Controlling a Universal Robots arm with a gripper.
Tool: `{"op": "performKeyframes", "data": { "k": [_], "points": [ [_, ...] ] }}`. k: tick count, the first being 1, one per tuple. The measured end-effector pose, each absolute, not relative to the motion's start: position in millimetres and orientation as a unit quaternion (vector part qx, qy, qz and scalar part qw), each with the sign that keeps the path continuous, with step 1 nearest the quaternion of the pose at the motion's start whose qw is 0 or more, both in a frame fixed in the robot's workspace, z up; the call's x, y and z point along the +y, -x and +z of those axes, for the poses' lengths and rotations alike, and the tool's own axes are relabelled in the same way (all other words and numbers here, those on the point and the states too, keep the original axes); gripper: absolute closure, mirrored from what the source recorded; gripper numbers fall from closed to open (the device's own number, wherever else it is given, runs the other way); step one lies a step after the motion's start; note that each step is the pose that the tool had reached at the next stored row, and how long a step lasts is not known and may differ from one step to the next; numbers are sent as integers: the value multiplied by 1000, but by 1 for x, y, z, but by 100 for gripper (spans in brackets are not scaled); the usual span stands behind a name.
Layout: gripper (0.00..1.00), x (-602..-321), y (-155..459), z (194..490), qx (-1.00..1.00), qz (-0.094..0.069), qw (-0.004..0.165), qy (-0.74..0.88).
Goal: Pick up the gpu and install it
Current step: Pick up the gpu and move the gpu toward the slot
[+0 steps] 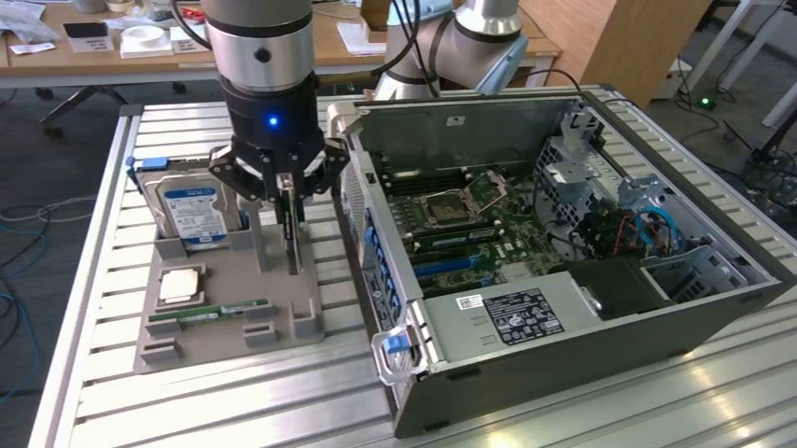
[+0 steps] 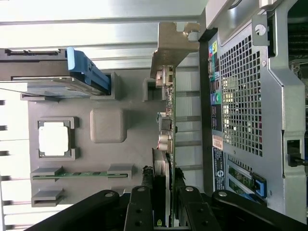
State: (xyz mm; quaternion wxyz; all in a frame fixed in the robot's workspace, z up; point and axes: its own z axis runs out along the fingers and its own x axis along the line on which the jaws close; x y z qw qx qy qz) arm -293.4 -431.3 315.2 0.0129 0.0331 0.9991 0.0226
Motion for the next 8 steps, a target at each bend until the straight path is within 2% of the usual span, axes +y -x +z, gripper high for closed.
{"op": "performKeyframes", "data": {
  "k": [8],
  "points": [
    [73,-431,293,316,999,22,13,-33]
  ]
}}
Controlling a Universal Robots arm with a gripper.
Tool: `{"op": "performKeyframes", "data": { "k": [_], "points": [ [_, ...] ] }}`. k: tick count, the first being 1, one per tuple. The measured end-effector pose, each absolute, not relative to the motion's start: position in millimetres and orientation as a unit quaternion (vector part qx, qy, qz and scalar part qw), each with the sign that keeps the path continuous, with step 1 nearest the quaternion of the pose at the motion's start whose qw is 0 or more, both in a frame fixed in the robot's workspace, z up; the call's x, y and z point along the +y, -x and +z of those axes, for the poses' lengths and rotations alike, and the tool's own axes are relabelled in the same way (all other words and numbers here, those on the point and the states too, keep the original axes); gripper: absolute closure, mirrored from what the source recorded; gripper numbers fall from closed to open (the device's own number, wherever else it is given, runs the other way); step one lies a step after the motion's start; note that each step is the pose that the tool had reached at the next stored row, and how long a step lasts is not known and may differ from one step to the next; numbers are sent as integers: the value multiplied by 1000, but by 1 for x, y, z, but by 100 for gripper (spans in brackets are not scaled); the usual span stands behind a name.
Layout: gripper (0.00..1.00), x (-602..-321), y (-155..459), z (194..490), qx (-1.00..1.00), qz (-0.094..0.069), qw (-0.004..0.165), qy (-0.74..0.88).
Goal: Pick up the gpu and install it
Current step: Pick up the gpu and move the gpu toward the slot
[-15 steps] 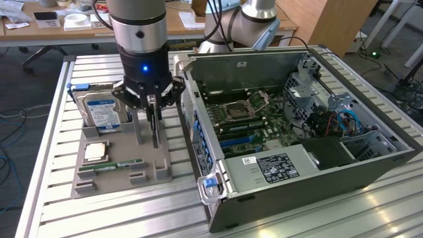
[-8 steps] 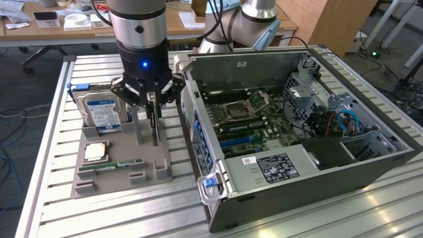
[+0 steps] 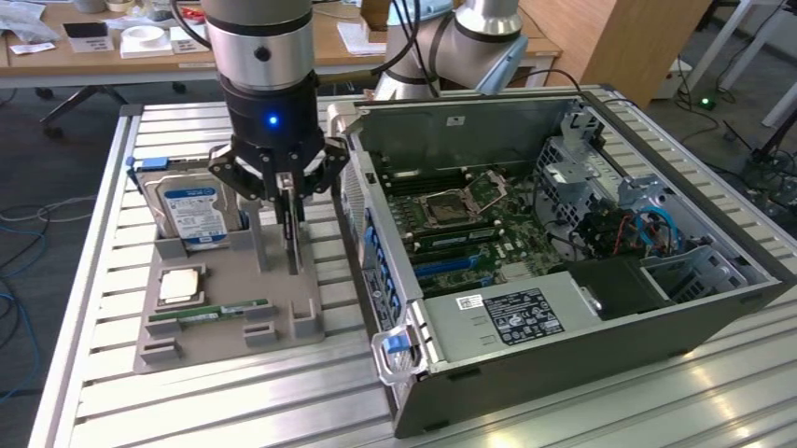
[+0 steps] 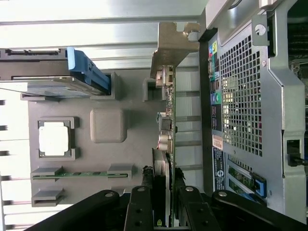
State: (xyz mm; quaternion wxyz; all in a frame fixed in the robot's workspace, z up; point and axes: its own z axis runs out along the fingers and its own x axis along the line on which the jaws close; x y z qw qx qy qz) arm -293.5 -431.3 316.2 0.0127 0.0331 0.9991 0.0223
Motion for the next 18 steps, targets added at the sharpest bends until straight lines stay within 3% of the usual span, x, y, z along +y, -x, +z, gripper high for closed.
{"op": "performKeyframes", "data": {
  "k": [18],
  "points": [
    [73,-431,293,348,999,23,13,-33]
  ]
}}
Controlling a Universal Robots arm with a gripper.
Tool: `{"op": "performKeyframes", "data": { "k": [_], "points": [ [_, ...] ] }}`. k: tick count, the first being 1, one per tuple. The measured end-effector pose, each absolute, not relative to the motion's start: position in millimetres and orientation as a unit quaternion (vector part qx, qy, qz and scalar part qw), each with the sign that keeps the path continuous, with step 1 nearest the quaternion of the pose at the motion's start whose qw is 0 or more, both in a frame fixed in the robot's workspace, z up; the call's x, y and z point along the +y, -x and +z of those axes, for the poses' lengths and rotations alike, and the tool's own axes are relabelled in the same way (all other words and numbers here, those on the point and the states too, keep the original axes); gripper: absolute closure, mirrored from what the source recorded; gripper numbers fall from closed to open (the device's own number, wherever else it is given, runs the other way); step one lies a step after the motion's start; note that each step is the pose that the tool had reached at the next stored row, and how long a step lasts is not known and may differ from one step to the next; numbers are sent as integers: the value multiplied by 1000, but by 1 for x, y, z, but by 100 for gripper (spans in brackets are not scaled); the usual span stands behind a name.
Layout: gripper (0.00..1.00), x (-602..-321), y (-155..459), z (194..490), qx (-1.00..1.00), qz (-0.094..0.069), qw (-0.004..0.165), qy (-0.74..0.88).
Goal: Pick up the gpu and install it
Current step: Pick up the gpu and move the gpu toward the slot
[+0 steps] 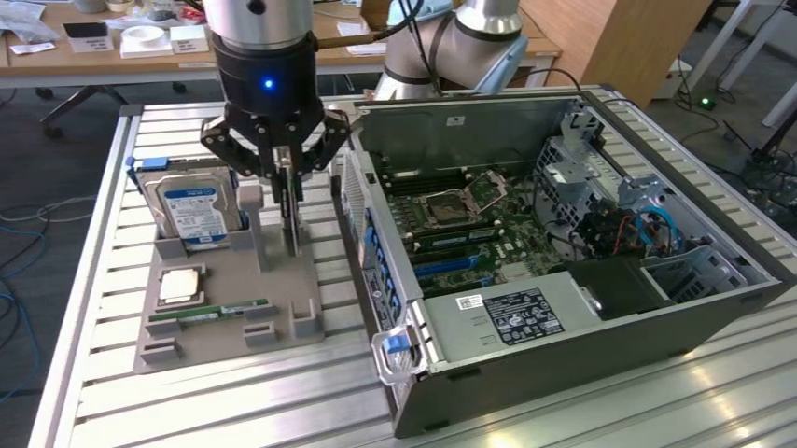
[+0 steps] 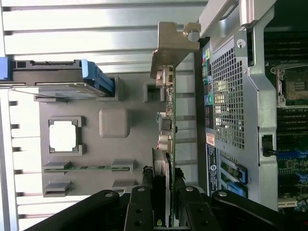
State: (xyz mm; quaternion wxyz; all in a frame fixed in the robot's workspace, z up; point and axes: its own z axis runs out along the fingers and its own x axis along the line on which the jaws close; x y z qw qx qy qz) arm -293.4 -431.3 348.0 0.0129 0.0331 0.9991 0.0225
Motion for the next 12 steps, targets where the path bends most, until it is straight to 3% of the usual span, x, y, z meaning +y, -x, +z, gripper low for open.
{"op": "performKeyframes", "data": {
  "k": [12],
  "points": [
    [73,-431,293,361,999,23,13,-33]
  ]
}}
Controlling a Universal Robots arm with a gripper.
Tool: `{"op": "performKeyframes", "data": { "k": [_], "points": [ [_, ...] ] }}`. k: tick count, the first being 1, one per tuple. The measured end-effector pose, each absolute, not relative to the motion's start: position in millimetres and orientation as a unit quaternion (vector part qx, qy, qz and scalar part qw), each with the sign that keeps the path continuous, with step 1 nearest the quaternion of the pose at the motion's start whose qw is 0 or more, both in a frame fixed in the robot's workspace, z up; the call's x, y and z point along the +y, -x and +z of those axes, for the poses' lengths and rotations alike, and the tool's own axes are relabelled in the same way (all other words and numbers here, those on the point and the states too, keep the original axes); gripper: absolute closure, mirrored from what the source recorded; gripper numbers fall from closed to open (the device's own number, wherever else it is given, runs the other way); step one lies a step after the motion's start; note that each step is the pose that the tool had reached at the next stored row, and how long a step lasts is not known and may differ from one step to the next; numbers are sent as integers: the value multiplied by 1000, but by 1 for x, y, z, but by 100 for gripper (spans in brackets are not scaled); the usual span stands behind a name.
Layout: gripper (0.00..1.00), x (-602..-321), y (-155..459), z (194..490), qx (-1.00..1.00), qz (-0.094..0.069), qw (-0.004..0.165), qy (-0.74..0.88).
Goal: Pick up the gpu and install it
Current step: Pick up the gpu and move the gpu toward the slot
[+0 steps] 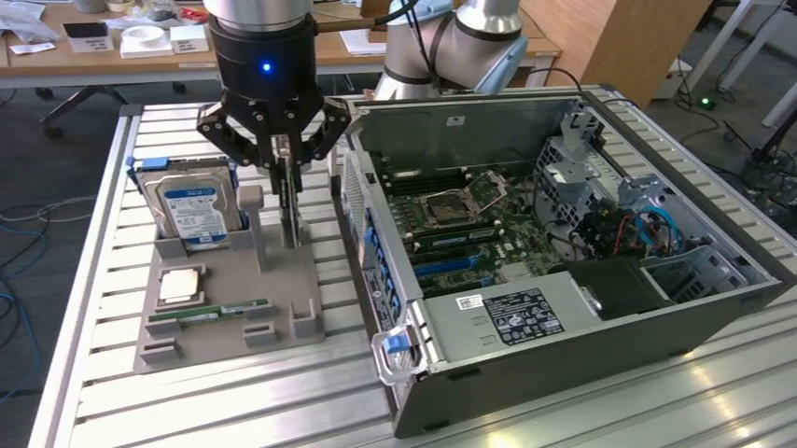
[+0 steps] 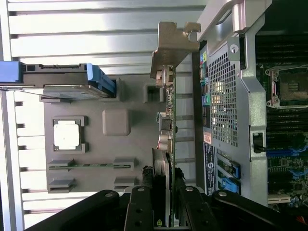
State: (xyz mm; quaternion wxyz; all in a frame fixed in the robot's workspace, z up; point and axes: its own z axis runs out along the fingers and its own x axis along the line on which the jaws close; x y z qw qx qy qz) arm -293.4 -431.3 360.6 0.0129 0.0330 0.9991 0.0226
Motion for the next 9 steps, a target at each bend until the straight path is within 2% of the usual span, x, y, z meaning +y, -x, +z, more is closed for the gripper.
{"op": "performKeyframes", "data": {
  "k": [9],
  "points": [
    [73,-431,293,365,999,23,13,-33]
  ]
}}
